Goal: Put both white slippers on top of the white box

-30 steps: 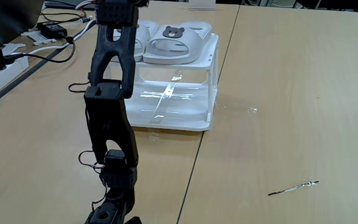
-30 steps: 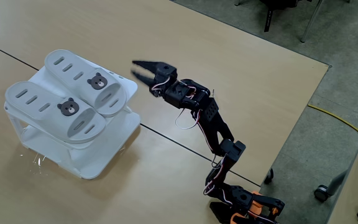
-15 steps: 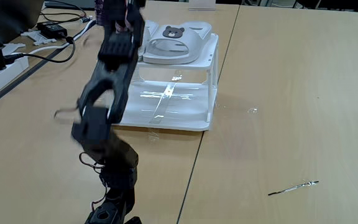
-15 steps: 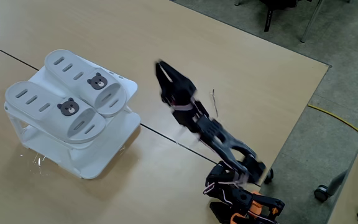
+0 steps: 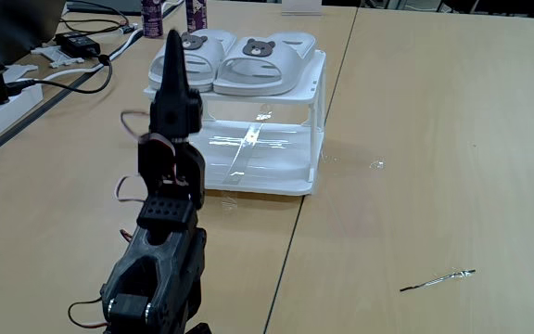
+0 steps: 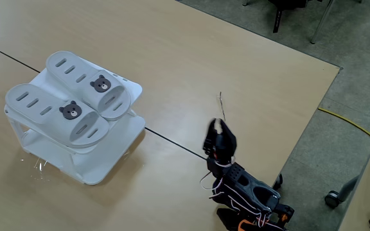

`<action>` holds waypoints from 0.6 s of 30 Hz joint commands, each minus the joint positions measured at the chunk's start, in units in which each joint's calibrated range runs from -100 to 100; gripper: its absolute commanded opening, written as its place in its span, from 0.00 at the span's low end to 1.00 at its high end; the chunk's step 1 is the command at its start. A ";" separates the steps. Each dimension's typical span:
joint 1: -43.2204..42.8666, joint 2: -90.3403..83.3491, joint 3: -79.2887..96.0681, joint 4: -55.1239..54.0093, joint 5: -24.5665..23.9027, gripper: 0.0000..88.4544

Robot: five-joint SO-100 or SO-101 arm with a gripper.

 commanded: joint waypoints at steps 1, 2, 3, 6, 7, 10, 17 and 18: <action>-5.15 -1.55 0.18 -16.89 0.42 0.01; -6.63 -1.55 0.18 -21.20 0.42 0.01; -7.12 -1.55 0.18 -25.95 0.42 0.01; -7.21 -1.71 0.18 -38.20 0.42 0.01; -7.12 -1.71 0.18 -37.77 0.42 0.01; -5.97 -1.71 0.18 -37.77 0.42 0.01; -2.03 -1.55 0.18 -37.77 0.42 0.01; -2.03 -1.55 0.18 -37.77 0.42 0.01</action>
